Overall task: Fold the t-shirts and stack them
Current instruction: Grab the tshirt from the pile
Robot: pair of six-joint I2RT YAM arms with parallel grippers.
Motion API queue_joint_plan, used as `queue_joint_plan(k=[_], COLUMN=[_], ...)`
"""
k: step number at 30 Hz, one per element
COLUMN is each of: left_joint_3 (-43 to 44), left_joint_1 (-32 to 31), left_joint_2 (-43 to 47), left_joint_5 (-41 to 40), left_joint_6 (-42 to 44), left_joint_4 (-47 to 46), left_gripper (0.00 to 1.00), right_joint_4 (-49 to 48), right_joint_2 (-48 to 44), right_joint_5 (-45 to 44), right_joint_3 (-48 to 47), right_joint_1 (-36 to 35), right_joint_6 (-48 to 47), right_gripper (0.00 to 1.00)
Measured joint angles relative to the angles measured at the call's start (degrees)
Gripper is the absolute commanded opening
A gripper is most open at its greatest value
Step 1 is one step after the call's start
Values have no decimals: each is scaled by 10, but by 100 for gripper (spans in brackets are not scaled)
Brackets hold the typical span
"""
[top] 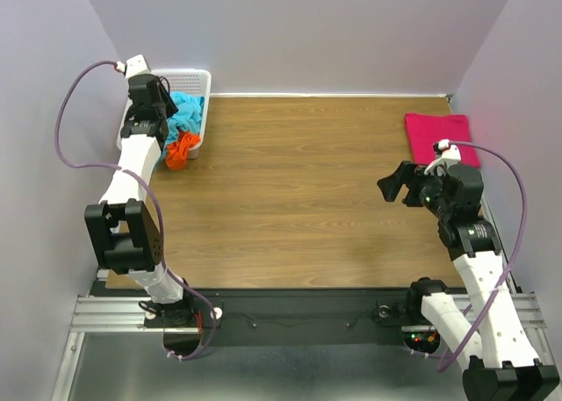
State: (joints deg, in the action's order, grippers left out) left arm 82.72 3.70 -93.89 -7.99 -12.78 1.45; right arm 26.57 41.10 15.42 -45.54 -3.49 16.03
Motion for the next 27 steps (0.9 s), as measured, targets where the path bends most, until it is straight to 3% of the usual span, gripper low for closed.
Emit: queue_joint_plan(k=[7,13,20,23,26,27], left_joint_3=[-123,-251,-263,-257,-242,-239], left_joint_1=[22,102,120,121,122,122], left_joint_2=[77,102,69,47,25,22], left_joint_5=[-37,8,57,65,71,72], left_joint_6=[-78,-134,-162,-171,-180,-177], left_joint_4=[2,-47,-114,-131,-139,-139], left_gripper=[82,83,83,73,53,39], right_joint_4=[2,4,4,4,4,4], right_joint_2=[-8,-8,-10,-11,-14,-14], right_joint_5=[0,0,0,0,0,0], right_joint_3=[22,24,24,24,24,24], right_joint_1=[0,0,0,0,0,0], right_joint_6=[0,0,0,1,1,2], right_gripper=[100,100,100,100,100,100])
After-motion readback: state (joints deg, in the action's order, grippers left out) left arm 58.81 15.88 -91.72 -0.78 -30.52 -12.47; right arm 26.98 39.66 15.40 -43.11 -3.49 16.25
